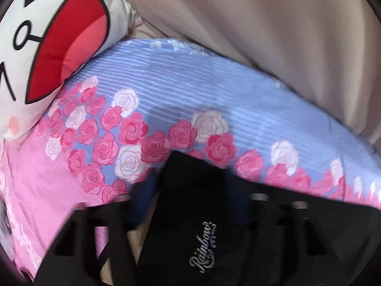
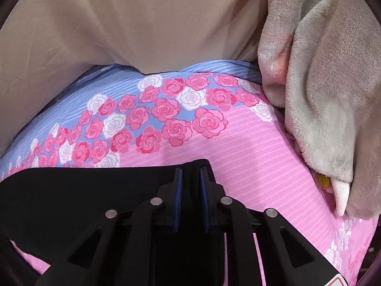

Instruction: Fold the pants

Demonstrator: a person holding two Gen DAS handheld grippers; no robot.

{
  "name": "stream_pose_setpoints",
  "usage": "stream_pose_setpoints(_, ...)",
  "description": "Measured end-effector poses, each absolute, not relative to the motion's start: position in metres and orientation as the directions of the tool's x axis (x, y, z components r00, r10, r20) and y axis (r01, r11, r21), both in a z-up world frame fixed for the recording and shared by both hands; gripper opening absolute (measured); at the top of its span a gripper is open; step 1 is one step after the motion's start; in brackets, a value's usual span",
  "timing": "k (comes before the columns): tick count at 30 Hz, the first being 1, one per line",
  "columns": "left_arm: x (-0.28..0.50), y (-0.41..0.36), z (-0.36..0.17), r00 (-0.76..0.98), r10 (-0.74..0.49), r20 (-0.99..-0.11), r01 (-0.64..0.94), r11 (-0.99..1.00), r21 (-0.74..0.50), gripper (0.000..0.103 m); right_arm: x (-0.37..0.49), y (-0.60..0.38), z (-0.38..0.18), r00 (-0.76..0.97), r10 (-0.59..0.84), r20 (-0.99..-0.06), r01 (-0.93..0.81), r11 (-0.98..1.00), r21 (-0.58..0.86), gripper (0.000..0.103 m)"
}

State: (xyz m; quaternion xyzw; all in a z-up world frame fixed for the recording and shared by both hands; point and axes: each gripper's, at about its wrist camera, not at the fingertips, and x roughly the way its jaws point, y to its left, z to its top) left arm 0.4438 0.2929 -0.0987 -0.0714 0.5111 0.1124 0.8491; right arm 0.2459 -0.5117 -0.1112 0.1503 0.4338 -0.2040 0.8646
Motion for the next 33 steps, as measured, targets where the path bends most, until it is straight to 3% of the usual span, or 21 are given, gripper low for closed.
stream_pose_setpoints(1, 0.441, 0.291, -0.094, 0.457, 0.097, -0.884, -0.253, 0.967, -0.025, 0.022, 0.246, -0.511, -0.109, 0.544, -0.225, -0.808, 0.485, 0.87, 0.085, 0.004)
stream_pose_setpoints(4, 0.424, 0.288, -0.069, 0.504, 0.037, -0.863, -0.219, 0.972, -0.086, 0.006, 0.242, -0.507, -0.097, 0.594, -0.25, -0.765, 0.496, 0.862, 0.104, 0.004)
stream_pose_setpoints(13, 0.296, 0.285, 0.047, 0.702, -0.099, -0.705, -0.075, 0.975, -0.211, 0.006, 0.184, -0.472, -0.019, 0.767, -0.23, -0.599, 0.394, 0.906, 0.156, 0.003)
stream_pose_setpoints(17, 0.229, 0.297, 0.068, 0.743, -0.134, -0.656, -0.031, 0.972, -0.233, 0.007, 0.136, -0.451, 0.002, 0.821, -0.204, -0.533, 0.326, 0.934, 0.145, 0.003)
stream_pose_setpoints(21, 0.157, 0.307, 0.051, 0.729, -0.121, -0.674, -0.034, 0.976, -0.213, 0.007, 0.085, -0.433, -0.008, 0.831, -0.192, -0.522, 0.297, 0.947, 0.123, 0.003)
stream_pose_setpoints(29, 0.11, 0.329, -0.051, 0.562, -0.039, -0.826, -0.158, 0.975, -0.154, 0.008, 0.017, -0.423, -0.089, 0.75, -0.163, -0.641, 0.312, 0.942, 0.125, 0.003)
stream_pose_setpoints(32, 0.103, 0.329, -0.066, 0.547, -0.004, -0.837, -0.199, 0.971, -0.134, 0.016, 0.003, -0.427, -0.112, 0.701, -0.15, -0.697, 0.334, 0.933, 0.136, 0.005)
stream_pose_setpoints(33, 0.1, 0.328, -0.063, 0.558, 0.001, -0.83, -0.213, 0.967, -0.142, 0.02, -0.002, -0.428, -0.117, 0.689, -0.158, -0.708, 0.348, 0.928, 0.131, 0.01)
